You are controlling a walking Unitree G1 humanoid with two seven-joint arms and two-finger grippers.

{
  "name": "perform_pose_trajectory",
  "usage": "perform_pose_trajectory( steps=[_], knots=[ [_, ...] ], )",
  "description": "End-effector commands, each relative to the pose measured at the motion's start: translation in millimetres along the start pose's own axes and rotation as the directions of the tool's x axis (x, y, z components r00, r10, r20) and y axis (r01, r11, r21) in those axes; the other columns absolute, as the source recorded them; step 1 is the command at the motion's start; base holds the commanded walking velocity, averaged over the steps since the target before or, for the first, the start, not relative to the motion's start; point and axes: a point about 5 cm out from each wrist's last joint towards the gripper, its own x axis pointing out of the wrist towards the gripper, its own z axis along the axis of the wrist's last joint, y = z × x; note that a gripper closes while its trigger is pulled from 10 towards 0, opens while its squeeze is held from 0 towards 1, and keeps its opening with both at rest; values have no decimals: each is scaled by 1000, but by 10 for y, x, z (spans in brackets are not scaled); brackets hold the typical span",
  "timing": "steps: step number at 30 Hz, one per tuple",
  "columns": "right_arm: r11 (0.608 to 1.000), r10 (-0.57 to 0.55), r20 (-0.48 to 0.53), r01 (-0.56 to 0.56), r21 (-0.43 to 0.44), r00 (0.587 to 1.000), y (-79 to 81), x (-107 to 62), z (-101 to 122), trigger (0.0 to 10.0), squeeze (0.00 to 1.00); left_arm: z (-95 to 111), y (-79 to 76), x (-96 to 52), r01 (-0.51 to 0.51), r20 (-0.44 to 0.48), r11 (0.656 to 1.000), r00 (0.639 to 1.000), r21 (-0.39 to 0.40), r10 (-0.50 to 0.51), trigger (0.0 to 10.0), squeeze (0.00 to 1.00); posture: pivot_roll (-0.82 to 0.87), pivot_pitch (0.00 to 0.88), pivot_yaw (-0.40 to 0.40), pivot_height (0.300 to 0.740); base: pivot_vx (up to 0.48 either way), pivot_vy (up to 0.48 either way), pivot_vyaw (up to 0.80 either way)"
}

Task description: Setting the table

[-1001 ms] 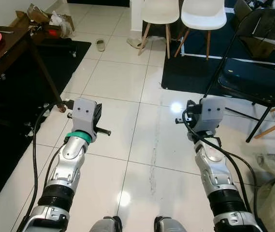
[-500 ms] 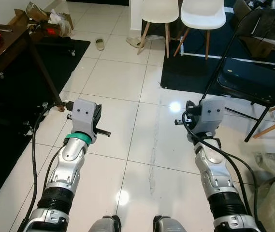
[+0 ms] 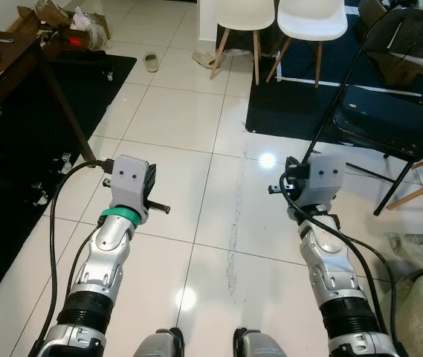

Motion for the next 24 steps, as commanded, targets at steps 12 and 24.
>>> perform_pose_trajectory(
  steps=[12,24],
  knots=[
    [1000,0,-20,0,21,1000,-11,-36,-37,10000,0,-41,-10,-35,-1,-25,1000,1000,5,1,10000,0,-97,100,54,740,0,0,0],
    [999,-19,-25,20,45,1000,-37,-38,-36,10000,0,-35,-8,-37,-5,-29,1000,1000,6,5,10000,0,-95,102,59,740,0,0,792]
  ],
)
